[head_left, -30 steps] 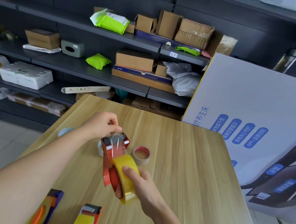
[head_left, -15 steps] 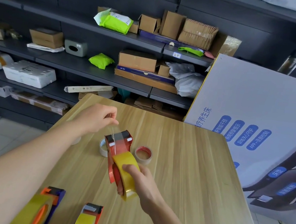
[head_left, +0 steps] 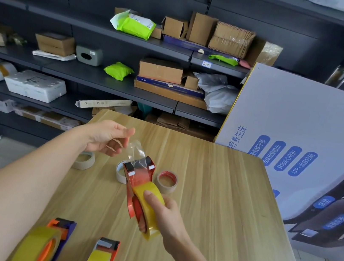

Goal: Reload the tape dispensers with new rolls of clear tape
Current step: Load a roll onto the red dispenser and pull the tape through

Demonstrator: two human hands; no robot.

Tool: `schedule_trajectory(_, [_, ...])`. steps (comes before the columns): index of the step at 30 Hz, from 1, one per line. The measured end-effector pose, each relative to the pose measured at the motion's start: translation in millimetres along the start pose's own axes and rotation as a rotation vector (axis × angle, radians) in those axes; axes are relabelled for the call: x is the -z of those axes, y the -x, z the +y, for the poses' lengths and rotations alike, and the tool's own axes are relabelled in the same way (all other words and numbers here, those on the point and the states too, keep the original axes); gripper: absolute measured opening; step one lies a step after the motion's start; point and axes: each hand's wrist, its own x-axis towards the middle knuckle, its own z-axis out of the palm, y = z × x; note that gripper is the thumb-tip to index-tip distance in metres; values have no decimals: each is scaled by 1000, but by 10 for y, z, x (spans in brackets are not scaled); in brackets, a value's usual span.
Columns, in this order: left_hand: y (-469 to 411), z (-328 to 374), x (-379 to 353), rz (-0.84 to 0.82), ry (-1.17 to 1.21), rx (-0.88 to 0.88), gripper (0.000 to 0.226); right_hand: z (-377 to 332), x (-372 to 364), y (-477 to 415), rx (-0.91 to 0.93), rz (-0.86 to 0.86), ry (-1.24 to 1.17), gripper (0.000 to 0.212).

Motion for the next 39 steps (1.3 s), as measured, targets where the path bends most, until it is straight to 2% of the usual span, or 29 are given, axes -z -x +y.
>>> schedule_trajectory(5, [8,-44,-66,27,-148,72,111,48,7,-17,-17,17,-14,47])
schedule_trajectory(7, [30,-51,-134,18,-203,111,114,51,4,-24,-15,13,-15,46])
schedule_trajectory(9, [15,-84,-207,40,-247,172,90,45,-1,-31,-12,10,-11,44])
schedule_trajectory(12, [-47,-140,-253,89,-171,173,34,36,-5,-36,-8,7,-5,37])
schedule_trajectory(15, [-74,-119,-300,135,-120,83,13,27,9,-48,-8,7,-15,30])
schedule_trajectory(21, [-123,-43,-461,288,-310,-4,15,9,-3,-74,-14,2,45,37])
schedule_trajectory(26, [-152,-36,-492,428,-584,-89,21,-37,19,-80,-27,-52,53,45])
schedule_trajectory(30, [-150,-20,-543,432,-667,-156,26,-72,54,-64,-57,-109,17,55])
schedule_trajectory(35, [-217,-25,-536,396,-687,-138,24,-80,88,-71,-63,-108,39,46])
schedule_trajectory(39, [-257,-55,-504,391,-543,-94,19,-72,104,-68,-31,-117,27,37])
